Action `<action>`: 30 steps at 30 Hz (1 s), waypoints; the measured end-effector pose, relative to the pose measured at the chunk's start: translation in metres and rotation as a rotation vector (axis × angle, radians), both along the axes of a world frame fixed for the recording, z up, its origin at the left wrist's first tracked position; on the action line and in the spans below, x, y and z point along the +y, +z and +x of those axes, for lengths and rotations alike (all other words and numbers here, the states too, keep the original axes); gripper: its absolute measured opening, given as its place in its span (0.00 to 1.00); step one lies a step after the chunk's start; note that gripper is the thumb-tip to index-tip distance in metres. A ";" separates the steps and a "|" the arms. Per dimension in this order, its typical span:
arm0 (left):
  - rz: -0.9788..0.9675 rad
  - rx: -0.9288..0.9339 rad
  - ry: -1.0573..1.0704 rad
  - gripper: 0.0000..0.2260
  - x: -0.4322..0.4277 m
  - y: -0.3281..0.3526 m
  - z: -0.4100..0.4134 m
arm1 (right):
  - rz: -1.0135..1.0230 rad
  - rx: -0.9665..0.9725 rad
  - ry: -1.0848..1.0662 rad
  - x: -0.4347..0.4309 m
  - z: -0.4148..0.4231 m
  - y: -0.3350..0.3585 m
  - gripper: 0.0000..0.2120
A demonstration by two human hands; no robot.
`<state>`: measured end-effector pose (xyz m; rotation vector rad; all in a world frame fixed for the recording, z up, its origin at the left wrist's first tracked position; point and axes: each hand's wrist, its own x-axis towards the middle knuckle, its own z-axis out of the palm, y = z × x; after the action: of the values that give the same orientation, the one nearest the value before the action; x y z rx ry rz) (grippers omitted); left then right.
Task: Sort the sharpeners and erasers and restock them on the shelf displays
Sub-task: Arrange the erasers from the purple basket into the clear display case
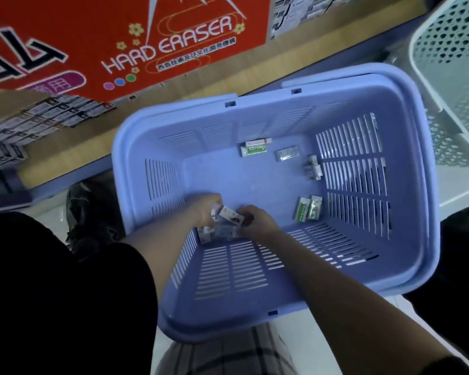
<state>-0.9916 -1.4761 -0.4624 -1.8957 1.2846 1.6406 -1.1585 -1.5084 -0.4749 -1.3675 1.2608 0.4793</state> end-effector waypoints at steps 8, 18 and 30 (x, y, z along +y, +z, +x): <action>-0.021 0.064 0.246 0.26 0.001 0.000 0.005 | 0.247 -0.093 -0.283 0.003 0.004 0.006 0.23; 0.070 0.068 0.253 0.24 0.002 -0.005 0.012 | 0.195 -0.125 -0.106 0.017 0.014 0.006 0.18; 0.100 0.195 0.456 0.17 -0.004 0.006 0.016 | 0.287 -0.111 -0.473 0.018 0.024 0.019 0.05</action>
<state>-0.9760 -1.4799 -0.4560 -2.1177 0.8493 2.1119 -1.1343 -1.4904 -0.4563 -0.8094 1.3141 0.2377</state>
